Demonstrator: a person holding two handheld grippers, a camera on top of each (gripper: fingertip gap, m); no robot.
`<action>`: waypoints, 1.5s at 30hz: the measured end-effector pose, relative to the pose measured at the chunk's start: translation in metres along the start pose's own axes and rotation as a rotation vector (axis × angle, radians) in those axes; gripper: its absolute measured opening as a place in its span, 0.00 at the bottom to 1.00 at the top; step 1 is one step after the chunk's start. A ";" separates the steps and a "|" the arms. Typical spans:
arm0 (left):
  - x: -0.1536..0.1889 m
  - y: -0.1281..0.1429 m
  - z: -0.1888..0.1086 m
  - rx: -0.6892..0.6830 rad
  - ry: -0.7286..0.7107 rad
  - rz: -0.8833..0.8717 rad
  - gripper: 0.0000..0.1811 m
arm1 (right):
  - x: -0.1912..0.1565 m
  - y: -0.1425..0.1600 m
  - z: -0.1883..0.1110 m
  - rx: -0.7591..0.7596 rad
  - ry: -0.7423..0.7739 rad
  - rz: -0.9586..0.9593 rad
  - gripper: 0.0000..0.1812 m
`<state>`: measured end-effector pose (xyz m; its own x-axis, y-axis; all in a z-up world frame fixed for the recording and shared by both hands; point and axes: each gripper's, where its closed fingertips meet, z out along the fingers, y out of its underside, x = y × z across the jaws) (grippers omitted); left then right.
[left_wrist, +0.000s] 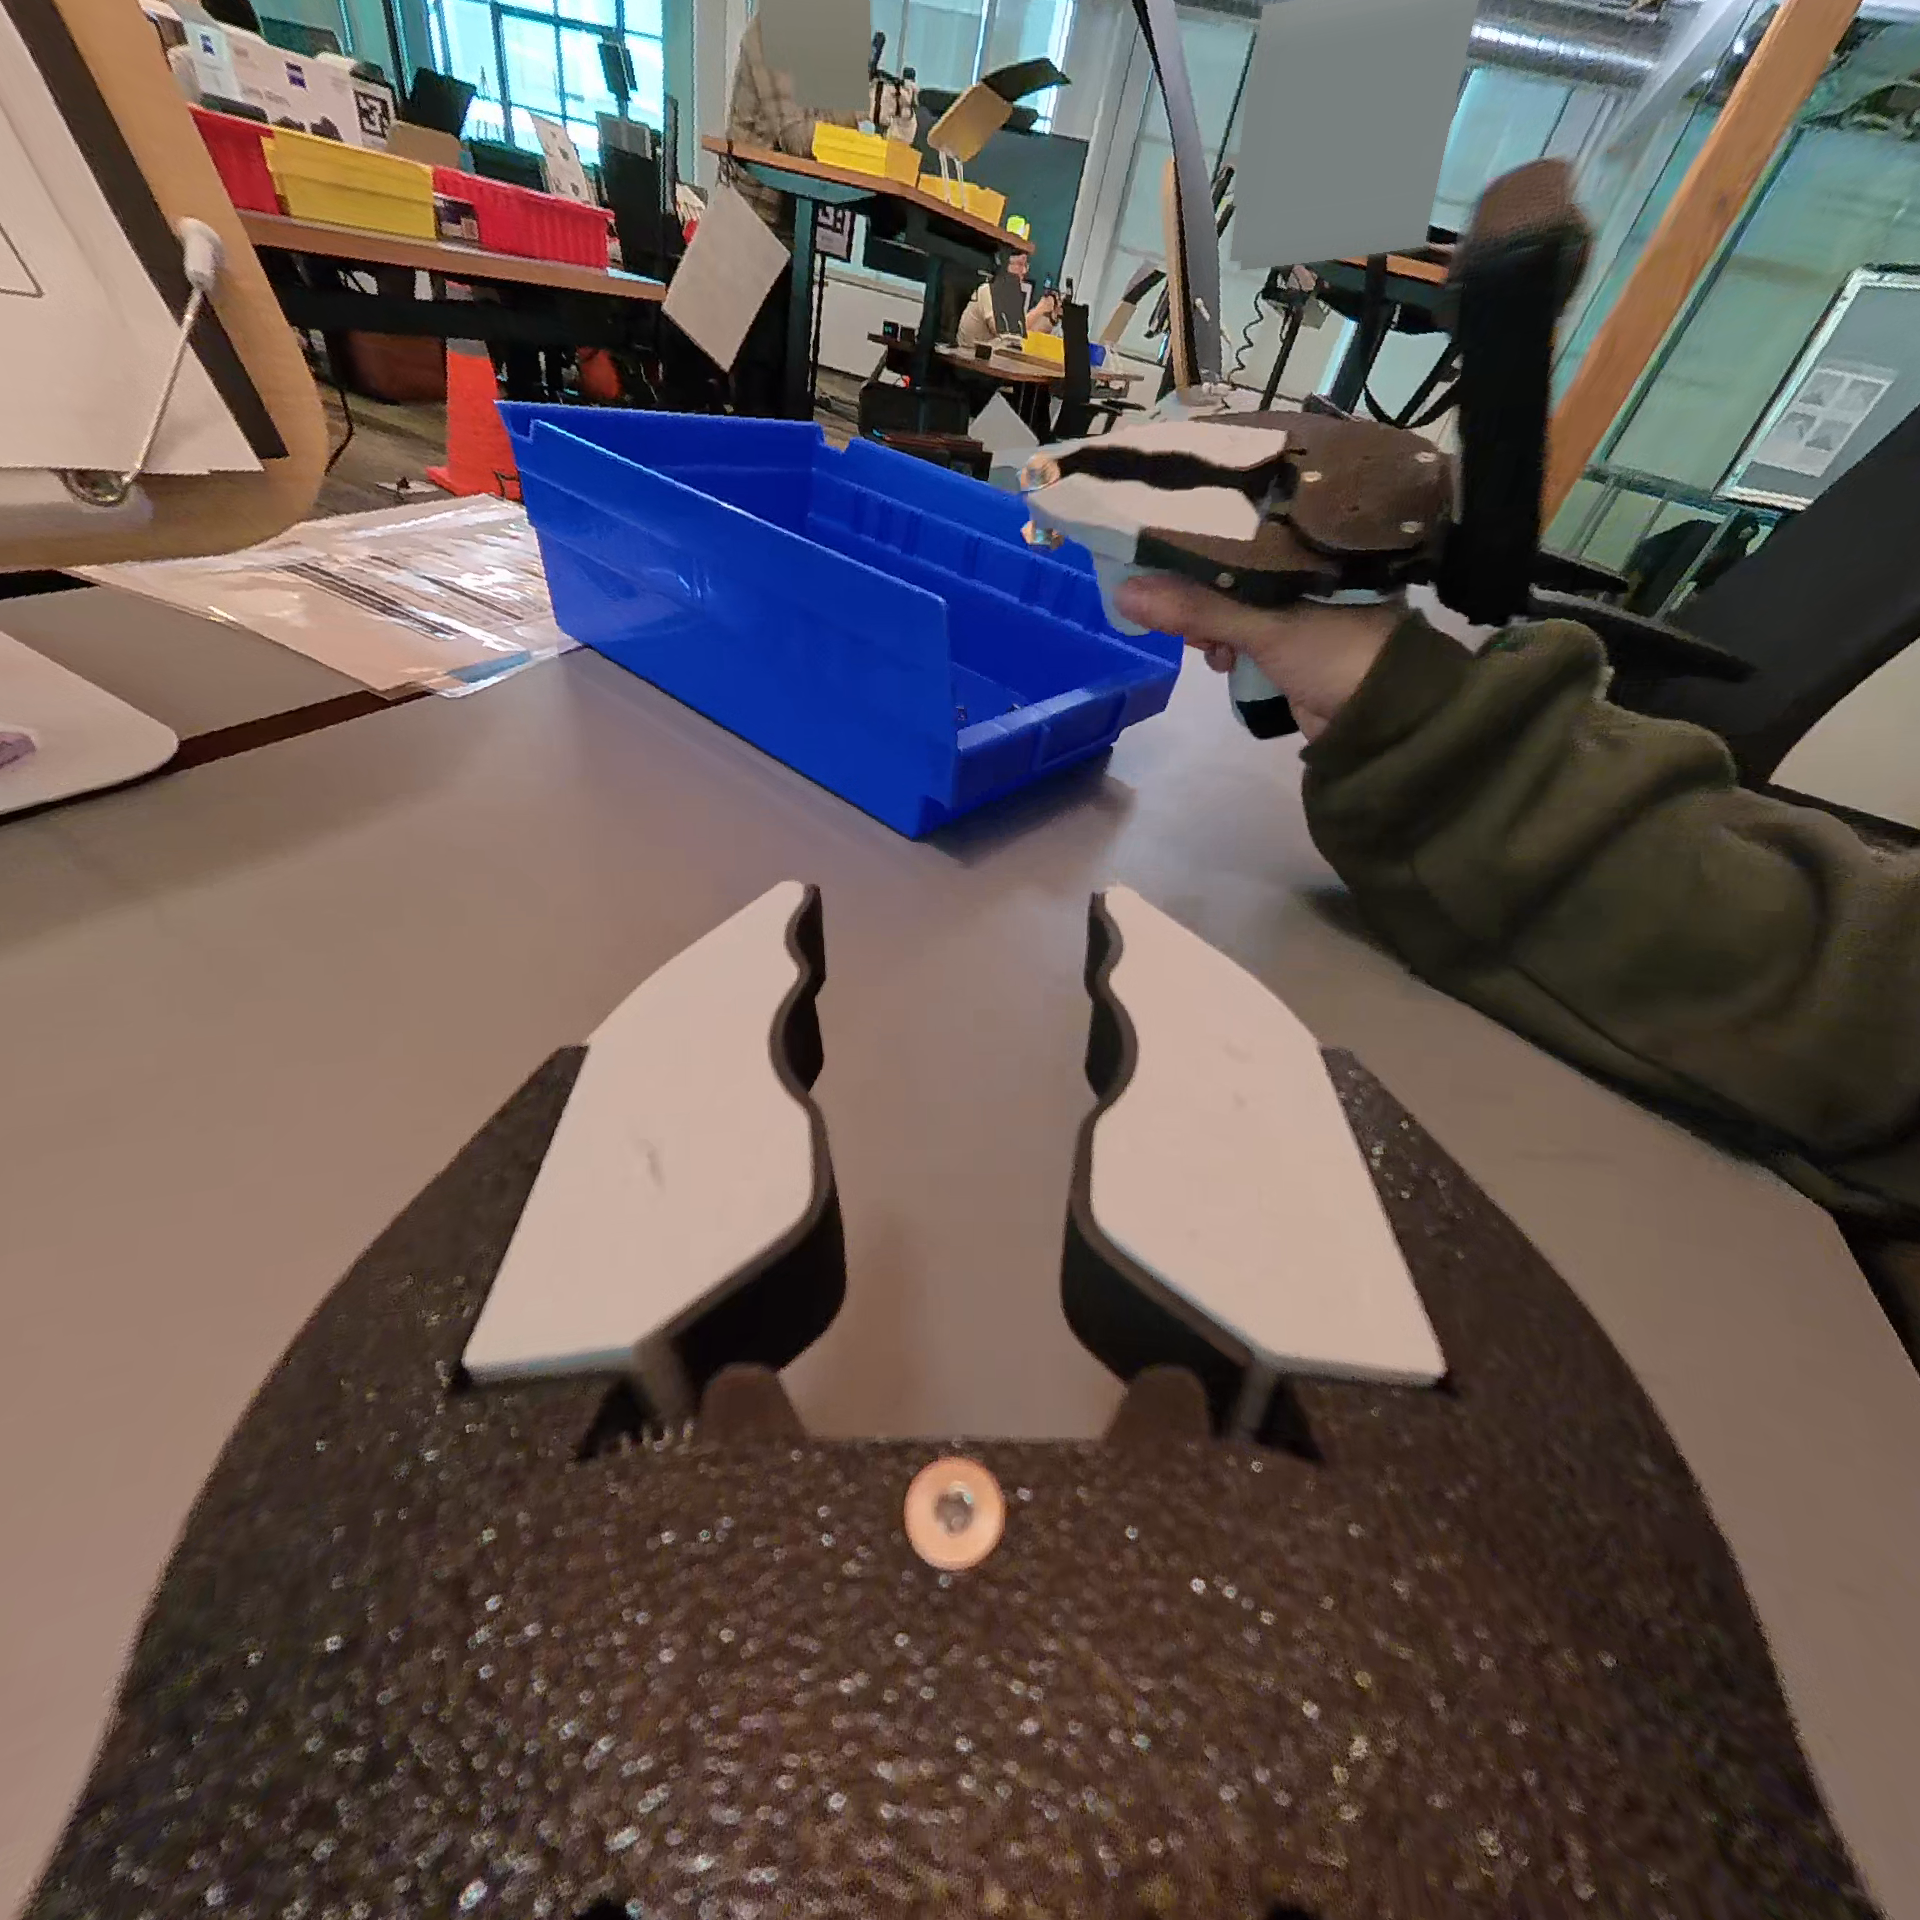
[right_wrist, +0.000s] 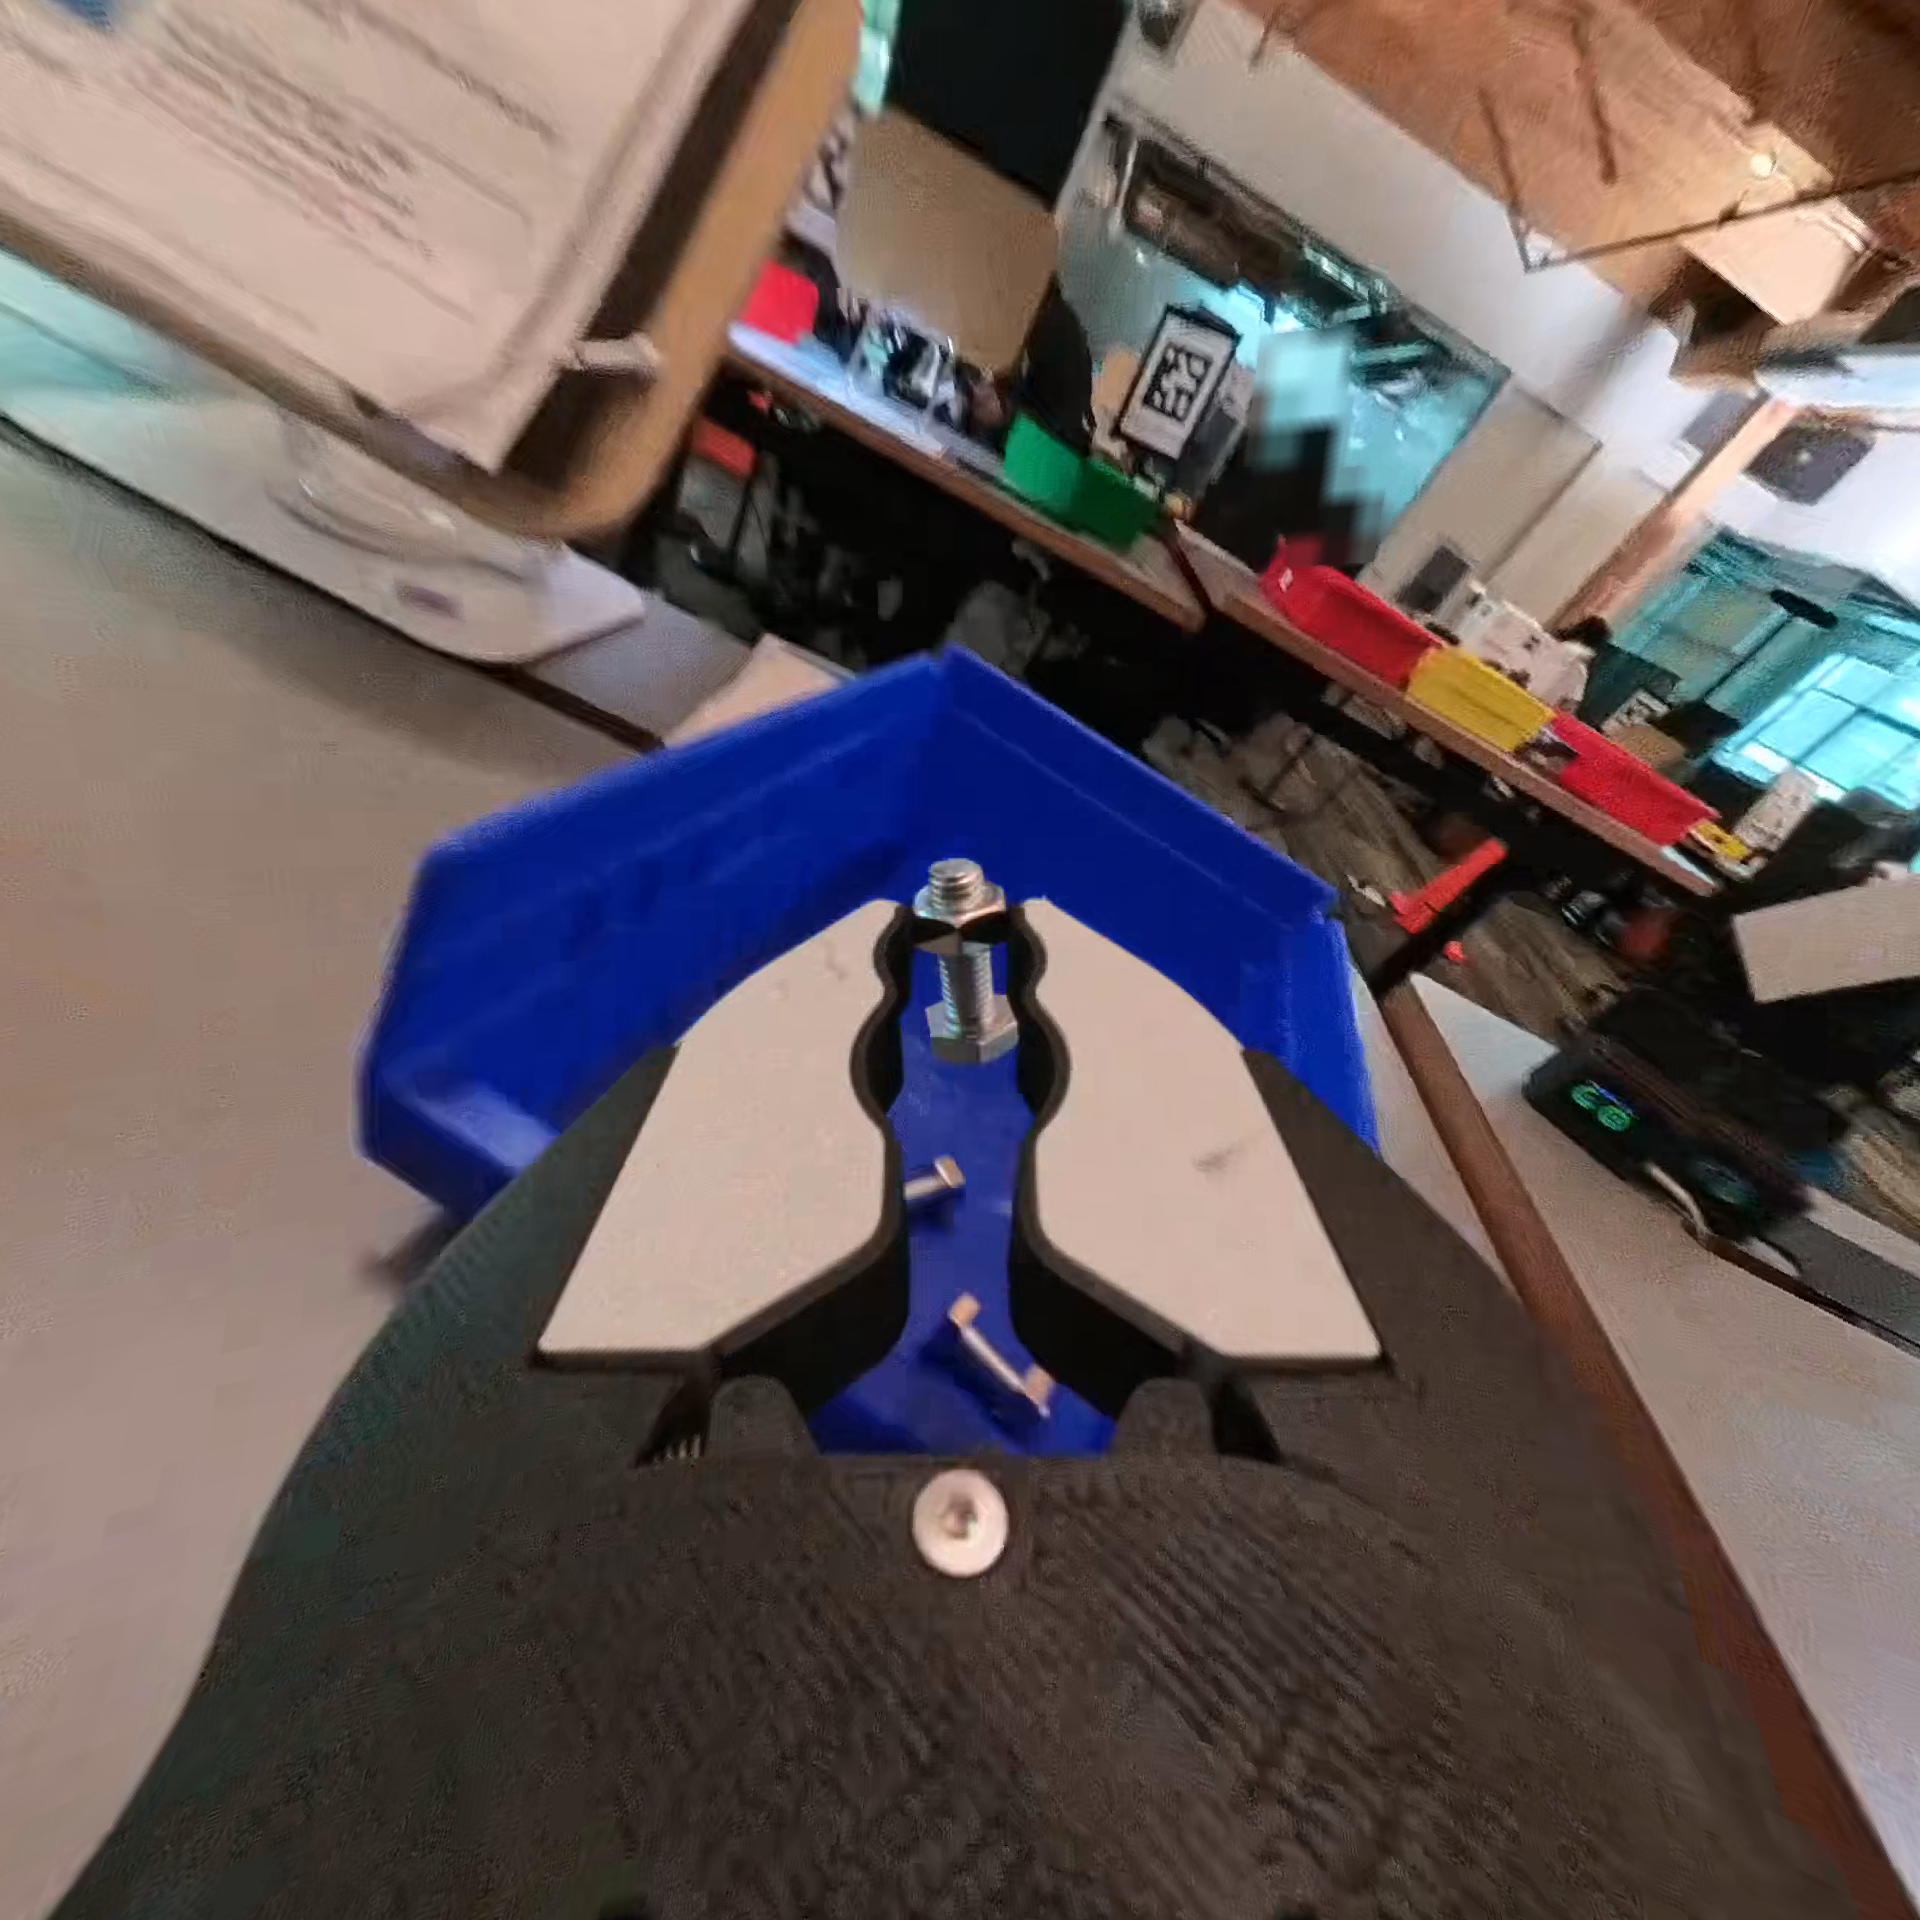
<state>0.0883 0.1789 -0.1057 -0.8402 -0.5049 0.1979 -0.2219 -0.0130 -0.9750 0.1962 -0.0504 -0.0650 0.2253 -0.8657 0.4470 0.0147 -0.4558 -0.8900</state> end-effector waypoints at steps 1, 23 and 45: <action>0.001 0.001 0.001 -0.004 0.007 -0.002 0.26 | 0.008 0.014 0.005 -0.057 0.014 -0.032 0.09; -0.142 -0.036 -0.194 -0.393 -0.785 -0.047 0.21 | -0.115 -0.047 -0.020 0.330 -0.474 0.281 0.23; -0.299 0.070 -0.295 -0.917 -1.353 -0.613 0.09 | -0.137 -0.047 -0.016 0.302 -0.565 0.336 0.26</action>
<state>0.1779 0.5837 -0.2030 0.3292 -0.9232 -0.1983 -0.9080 -0.2518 -0.3350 0.1488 0.0860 -0.0829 0.7331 -0.6722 0.1032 0.1068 -0.0362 -0.9936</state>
